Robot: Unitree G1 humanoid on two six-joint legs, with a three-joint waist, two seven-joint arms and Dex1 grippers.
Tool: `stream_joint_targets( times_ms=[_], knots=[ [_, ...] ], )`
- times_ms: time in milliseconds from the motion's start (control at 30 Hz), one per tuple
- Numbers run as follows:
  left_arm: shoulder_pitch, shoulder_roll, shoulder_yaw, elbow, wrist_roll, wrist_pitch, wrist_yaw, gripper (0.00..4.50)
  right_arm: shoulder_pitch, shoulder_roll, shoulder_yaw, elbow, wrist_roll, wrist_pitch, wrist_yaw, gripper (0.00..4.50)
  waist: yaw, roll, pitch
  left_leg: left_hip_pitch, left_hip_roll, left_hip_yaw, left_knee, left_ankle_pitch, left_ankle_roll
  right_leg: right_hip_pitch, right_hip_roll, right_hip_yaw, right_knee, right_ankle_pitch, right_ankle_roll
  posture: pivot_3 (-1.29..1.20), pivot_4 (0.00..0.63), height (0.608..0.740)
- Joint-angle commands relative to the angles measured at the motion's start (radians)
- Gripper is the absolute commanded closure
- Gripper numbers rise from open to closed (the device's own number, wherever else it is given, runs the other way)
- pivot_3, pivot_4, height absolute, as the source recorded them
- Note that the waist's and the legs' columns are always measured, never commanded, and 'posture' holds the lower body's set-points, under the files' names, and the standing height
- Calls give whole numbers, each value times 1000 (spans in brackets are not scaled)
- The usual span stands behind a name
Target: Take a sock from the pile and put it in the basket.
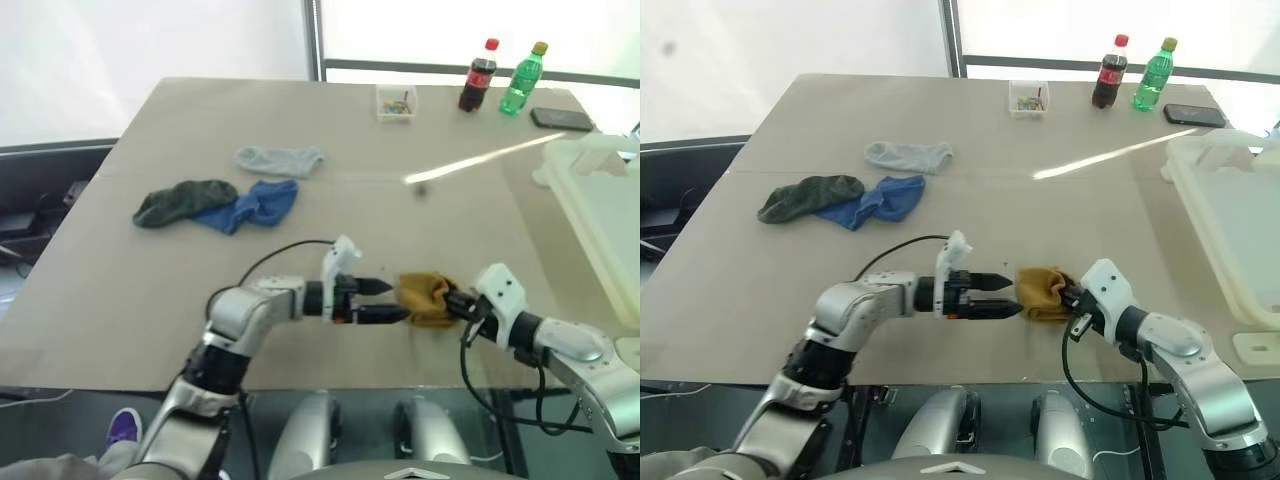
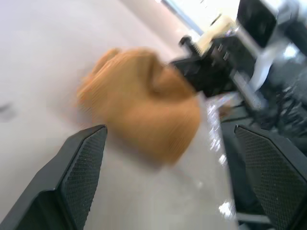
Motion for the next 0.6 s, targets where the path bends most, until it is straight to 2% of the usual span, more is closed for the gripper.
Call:
stream_joint_targets(
  times_ms=[33,67,167,233,333,433,600],
  knots=[
    [27,43,23,-56,0,-71,-54,0,-2,6,-106,-105,89,13,2,4459,5,1,1,0,0,0,0,0,0,0,-1,0,0,0,0,0,150,729],
    [31,53,29,-57,-6,-77,-61,0,0,5,-121,-125,106,19,1,4459,7,1,1,-1,-1,0,0,0,0,0,-2,-1,-1,0,0,0,150,729],
    [69,124,22,-60,63,-198,-104,0,1,-9,-170,-207,193,73,3,3560,5,1,1,-1,0,0,0,0,0,0,-2,-1,-1,0,0,0,150,729],
    [91,156,24,-58,104,-283,-123,0,-21,-8,-181,-228,217,106,-24,2750,1,1,1,-1,0,-1,-2,0,0,-1,-2,-1,-1,0,0,0,150,729],
    [117,189,29,-55,144,-378,-143,0,-54,-8,-178,-240,259,152,-45,1182,0,2,2,-1,0,0,-2,0,0,-2,-2,0,-1,0,0,0,150,729],
    [140,235,53,-68,163,-442,-167,0,-129,20,-104,-202,238,206,-106,60,-1,3,2,-1,0,0,-3,0,0,-3,-3,0,-2,0,0,0,150,729],
    [162,283,101,-78,155,-480,-186,0,-176,40,10,-105,135,294,-210,60,3,4,3,-2,-1,0,-5,-1,0,-4,-4,-1,-3,0,0,0,150,729]
  ],
)
